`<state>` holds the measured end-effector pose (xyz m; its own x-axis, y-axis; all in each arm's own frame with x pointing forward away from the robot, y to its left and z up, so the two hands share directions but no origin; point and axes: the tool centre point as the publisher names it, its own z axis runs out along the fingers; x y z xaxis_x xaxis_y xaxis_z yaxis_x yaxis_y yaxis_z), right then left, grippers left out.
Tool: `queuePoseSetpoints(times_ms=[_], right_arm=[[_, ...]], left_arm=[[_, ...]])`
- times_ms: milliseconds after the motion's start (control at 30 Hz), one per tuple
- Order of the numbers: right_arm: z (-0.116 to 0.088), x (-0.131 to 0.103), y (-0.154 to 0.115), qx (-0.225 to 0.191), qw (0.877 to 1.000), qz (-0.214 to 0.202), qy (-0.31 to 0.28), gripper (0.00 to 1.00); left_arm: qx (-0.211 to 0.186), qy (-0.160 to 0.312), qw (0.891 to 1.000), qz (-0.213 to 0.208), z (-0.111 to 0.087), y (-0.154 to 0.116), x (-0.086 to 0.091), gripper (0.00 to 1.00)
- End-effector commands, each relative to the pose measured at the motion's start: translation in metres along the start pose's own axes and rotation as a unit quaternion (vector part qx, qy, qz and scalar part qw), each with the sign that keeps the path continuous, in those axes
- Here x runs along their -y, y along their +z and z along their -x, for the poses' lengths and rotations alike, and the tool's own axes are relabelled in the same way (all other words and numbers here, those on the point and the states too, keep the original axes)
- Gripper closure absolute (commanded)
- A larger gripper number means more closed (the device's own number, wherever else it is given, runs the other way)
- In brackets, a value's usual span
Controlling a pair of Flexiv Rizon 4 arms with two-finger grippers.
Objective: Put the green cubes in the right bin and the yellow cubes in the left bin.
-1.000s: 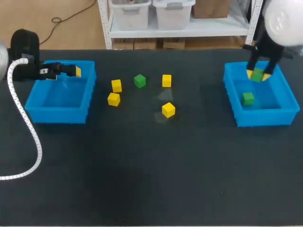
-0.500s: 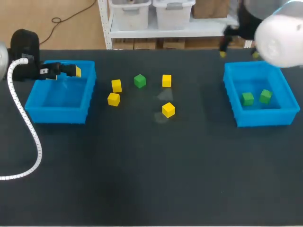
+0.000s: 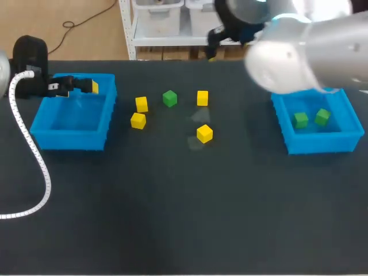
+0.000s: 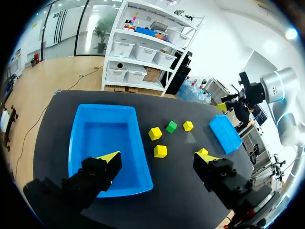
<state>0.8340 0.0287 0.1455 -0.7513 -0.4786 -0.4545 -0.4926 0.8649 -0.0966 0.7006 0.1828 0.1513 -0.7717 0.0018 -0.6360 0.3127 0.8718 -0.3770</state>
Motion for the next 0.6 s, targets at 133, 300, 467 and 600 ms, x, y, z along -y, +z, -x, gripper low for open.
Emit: queuePoseSetpoints(times_ms=[133, 300, 467, 600], right_arm=[[0.023, -0.05, 0.035, -0.128, 0.977, 0.06, -0.157, 0.0], [0.028, -0.068, 0.051, -0.121, 0.971, 0.09, -0.188, 0.0], [0.032, -0.073, 0.069, -0.113, 0.97, 0.111, -0.187, 0.0], [0.032, -0.076, 0.077, -0.108, 0.97, 0.114, -0.188, 0.0]], left_arm=[[0.003, 0.001, 1.0, -0.005, -0.001, 0.0, -0.002, 0.0], [0.003, 0.001, 1.0, -0.005, -0.001, 0.0, -0.002, 0.0], [0.003, 0.001, 1.0, -0.005, -0.001, 0.0, -0.002, 0.0], [0.003, 0.001, 1.0, -0.005, -0.001, 0.0, -0.002, 0.0]])
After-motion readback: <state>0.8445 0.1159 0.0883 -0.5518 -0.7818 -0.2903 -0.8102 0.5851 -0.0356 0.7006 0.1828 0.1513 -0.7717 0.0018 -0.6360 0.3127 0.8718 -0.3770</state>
